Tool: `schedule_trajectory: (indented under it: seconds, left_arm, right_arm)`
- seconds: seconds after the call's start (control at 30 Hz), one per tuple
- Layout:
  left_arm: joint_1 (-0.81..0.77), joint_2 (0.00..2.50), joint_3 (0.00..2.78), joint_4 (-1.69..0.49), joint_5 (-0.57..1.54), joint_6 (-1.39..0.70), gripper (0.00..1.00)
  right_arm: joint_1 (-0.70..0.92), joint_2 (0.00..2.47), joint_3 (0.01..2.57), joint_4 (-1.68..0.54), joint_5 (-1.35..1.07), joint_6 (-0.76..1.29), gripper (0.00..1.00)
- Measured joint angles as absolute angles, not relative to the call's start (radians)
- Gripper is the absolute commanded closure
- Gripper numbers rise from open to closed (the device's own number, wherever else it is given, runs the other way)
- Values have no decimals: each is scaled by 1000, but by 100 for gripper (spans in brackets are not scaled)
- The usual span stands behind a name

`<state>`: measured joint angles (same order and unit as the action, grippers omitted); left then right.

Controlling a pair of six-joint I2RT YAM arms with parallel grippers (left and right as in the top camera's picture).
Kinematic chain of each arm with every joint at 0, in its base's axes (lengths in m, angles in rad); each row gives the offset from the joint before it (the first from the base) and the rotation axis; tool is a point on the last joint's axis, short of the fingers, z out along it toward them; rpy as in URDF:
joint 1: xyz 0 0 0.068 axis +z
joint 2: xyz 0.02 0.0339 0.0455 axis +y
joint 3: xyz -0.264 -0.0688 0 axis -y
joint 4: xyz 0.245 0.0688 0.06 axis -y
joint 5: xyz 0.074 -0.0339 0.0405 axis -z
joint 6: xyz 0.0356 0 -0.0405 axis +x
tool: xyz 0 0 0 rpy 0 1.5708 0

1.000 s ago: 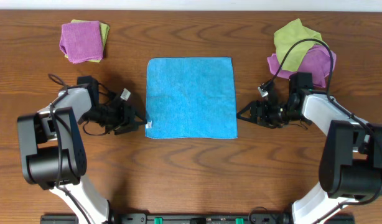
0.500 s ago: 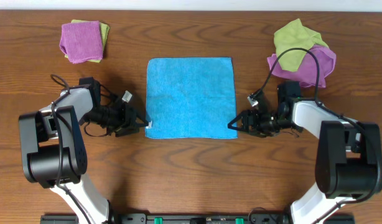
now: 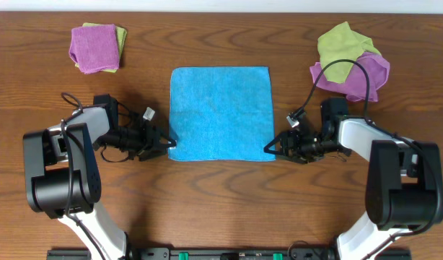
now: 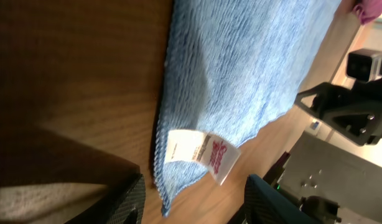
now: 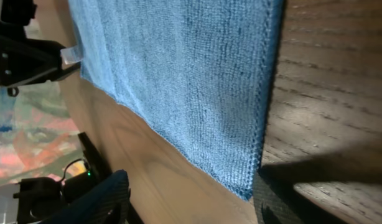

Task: Fold the cloth
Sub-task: 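Move both grippers inward to the left and right edges of the blue cloth, then grasp the front corners of the blue cloth with both grippers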

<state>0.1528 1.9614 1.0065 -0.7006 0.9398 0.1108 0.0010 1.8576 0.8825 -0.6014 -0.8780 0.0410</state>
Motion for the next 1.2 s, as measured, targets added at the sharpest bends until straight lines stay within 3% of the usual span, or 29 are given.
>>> schedule_trajectory:
  seconds: [0.17, 0.3, 0.47, 0.63, 0.73, 0.83, 0.97, 1.2]
  left_arm:
    - [119, 1961, 1007, -665, 947, 85, 48]
    - [86, 1961, 1006, -656, 934, 73, 64]
    - [82, 1962, 1003, -654, 915, 70, 64]
    - [82, 1962, 1001, -654, 901, 68, 89]
    - [82, 1962, 999, -657, 891, 65, 89]
    - [82, 1962, 999, -665, 889, 64, 77]
    - [82, 1962, 998, -694, 884, 61, 70]
    - [82, 1962, 998, -727, 882, 64, 68]
  right_arm:
    - [52, 1858, 882, -597, -871, 44, 36]
    - [68, 1858, 882, -596, -869, 46, 39]
    - [68, 1857, 882, -599, -859, 49, 39]
    - [55, 1854, 882, -618, -840, 52, 41]
    - [49, 1847, 883, -633, -823, 63, 38]
    - [48, 1839, 885, -644, -810, 71, 36]
    - [48, 1836, 888, -653, -794, 81, 36]
    - [42, 1822, 891, -636, -756, 107, 34]
